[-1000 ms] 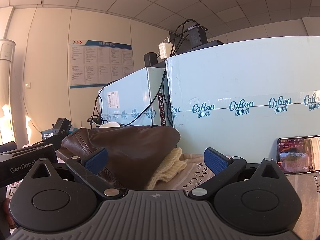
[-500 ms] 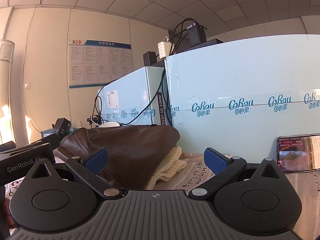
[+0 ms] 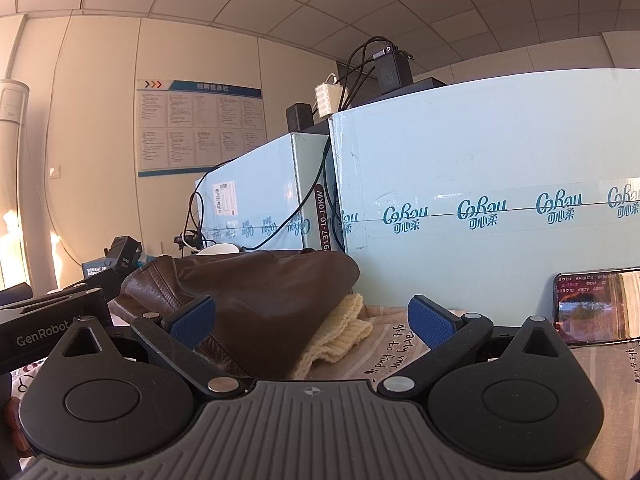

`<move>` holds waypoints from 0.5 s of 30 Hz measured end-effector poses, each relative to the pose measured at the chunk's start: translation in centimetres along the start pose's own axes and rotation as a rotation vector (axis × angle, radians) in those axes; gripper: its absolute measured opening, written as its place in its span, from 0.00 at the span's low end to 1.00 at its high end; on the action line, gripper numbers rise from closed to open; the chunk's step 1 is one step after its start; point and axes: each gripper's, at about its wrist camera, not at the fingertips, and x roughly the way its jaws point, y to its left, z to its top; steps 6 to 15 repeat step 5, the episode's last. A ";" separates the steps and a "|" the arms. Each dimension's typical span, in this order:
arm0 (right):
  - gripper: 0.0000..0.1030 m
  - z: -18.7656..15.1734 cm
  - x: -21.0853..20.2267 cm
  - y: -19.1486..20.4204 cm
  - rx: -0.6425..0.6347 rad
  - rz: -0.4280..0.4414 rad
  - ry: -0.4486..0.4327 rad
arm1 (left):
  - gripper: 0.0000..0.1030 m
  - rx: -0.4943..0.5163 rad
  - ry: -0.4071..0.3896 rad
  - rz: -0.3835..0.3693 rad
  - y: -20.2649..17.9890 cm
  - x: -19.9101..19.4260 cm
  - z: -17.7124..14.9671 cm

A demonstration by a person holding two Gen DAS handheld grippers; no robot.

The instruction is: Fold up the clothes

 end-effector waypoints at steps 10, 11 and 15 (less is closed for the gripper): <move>1.00 0.0 0.0 0.0 0.000 0.001 0.000 | 1.00 0.000 0.002 0.000 0.0 0.0 0.0; 1.00 0.0 0.0 0.0 0.000 0.001 0.000 | 1.00 0.000 0.002 0.000 0.0 0.0 0.0; 1.00 0.0 0.0 0.0 0.000 0.001 0.000 | 1.00 0.000 0.002 0.000 0.0 0.0 0.0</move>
